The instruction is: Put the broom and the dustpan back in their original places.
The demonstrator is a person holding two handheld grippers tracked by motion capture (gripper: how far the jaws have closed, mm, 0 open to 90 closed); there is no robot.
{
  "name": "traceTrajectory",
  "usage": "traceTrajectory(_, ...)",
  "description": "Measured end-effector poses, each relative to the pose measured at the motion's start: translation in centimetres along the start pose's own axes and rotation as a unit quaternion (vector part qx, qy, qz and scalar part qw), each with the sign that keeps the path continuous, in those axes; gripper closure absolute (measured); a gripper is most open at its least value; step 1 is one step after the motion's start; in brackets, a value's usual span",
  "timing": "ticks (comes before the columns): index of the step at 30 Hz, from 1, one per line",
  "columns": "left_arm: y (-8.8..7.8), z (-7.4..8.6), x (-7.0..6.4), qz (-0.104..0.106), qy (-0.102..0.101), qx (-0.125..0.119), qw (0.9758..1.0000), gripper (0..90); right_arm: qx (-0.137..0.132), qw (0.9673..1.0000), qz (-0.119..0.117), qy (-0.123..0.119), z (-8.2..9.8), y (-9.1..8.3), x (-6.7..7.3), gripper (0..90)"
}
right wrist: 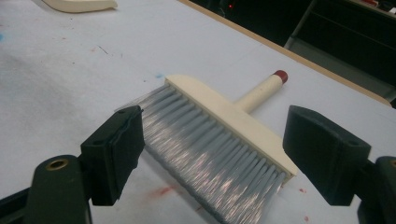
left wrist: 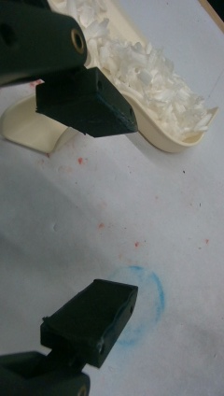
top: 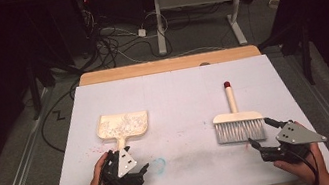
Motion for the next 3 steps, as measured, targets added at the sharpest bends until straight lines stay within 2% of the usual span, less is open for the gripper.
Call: traceTrajectory(3, 0.07, -0.01, 0.02, 0.0, -0.001, 0.001, 1.0, 18.4, -0.001, 1.0, 0.001, -0.002, -0.06, 0.0, -0.01, 21.1)
Point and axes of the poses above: each handheld gripper's, and its own axes: y roughly forward along the jaws, z roughly out of its underside, x roughly to its left, the point moved 2 cm from there along y, roughly forward along the jaws
